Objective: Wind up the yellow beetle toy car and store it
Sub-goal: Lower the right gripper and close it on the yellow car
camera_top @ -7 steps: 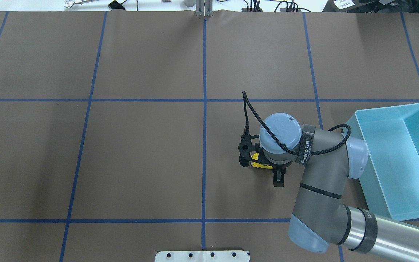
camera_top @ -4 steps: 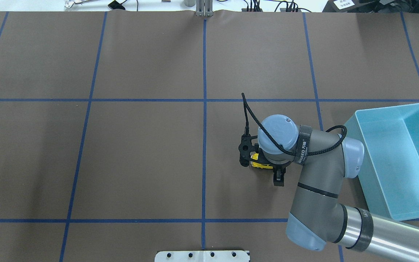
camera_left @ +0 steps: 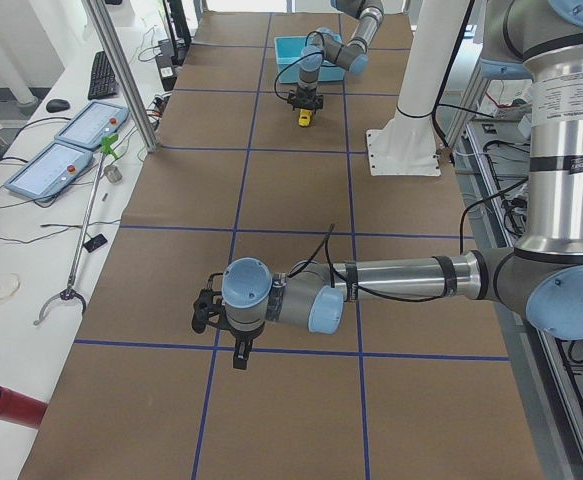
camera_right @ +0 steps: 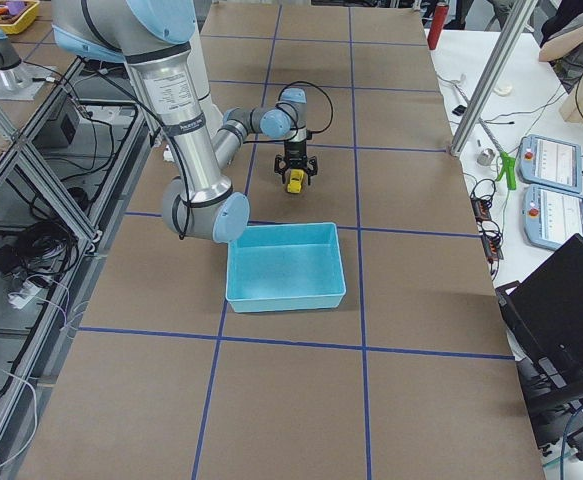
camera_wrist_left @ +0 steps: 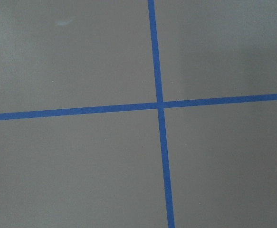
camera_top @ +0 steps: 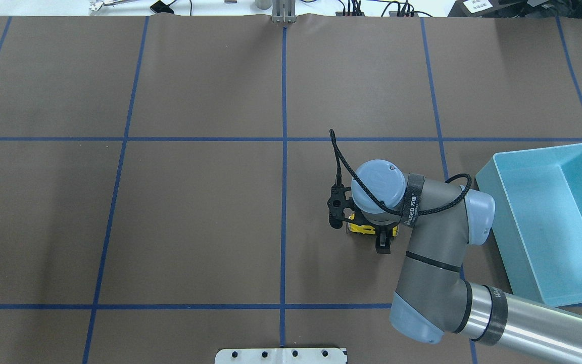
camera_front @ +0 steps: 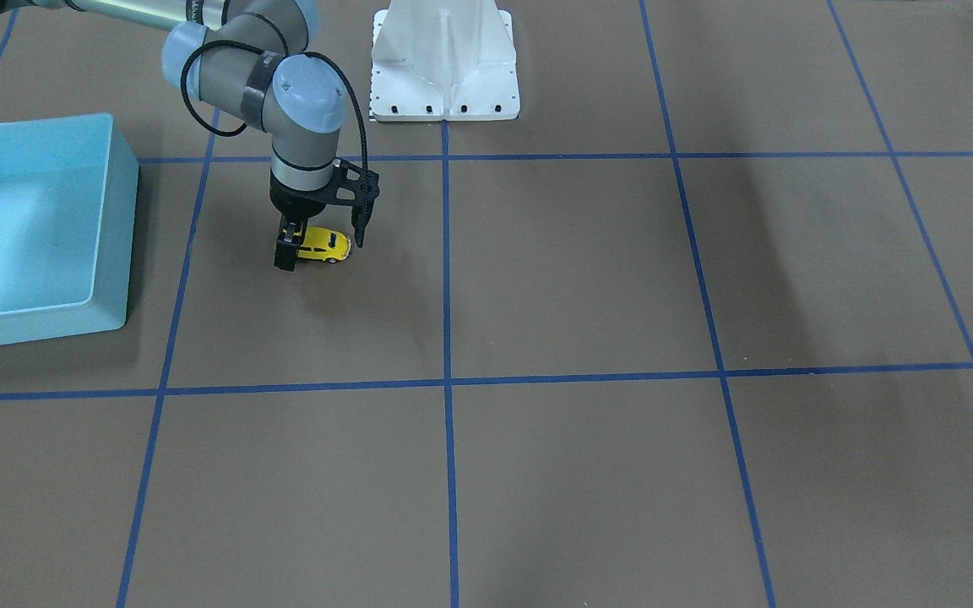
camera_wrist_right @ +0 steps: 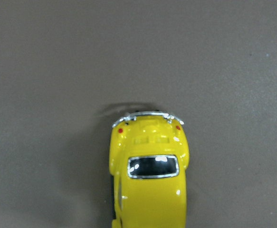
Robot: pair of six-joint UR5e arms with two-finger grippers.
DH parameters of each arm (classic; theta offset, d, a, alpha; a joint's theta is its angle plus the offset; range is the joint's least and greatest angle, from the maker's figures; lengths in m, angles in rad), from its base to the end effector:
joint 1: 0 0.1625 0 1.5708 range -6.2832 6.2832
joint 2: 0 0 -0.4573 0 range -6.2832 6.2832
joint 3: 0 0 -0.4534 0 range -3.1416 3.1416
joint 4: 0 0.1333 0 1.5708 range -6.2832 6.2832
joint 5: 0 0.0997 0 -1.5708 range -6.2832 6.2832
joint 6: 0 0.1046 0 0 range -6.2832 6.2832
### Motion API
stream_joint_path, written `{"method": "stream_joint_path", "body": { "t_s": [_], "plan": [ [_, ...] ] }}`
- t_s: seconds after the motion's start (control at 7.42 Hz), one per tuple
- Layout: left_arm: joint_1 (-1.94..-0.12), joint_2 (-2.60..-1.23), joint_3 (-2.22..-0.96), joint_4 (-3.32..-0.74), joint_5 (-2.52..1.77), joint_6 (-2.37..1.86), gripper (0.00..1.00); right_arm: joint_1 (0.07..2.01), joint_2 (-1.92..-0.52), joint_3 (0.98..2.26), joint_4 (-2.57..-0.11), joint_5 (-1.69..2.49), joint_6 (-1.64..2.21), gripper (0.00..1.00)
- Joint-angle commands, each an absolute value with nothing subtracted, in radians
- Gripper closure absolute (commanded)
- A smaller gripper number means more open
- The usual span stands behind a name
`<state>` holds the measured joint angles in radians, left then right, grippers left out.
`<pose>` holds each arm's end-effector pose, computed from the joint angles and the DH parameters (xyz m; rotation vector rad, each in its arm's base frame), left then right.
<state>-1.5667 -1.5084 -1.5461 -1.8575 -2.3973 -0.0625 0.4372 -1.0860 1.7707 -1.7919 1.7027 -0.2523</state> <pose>-0.0542 -0.5352 0.7080 0.1605 0.8293 0.0276 -0.5834 -0.4046 0.3285 0.3952 -0.3421 -1.3877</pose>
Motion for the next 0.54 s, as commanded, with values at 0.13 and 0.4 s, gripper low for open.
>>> {"method": "stream_joint_path", "body": {
  "t_s": [0.13, 0.4],
  "plan": [
    [-1.566, -1.509, -1.549, -1.858, -2.391, -0.063, 0.00, 0.437, -1.083, 1.758, -1.773, 1.701, -0.247, 0.50],
    [-1.566, -1.509, -1.549, -1.858, -2.391, -0.063, 0.00, 0.436, -1.077, 1.761, -1.773, 1.707, -0.242, 1.00]
  ]
}}
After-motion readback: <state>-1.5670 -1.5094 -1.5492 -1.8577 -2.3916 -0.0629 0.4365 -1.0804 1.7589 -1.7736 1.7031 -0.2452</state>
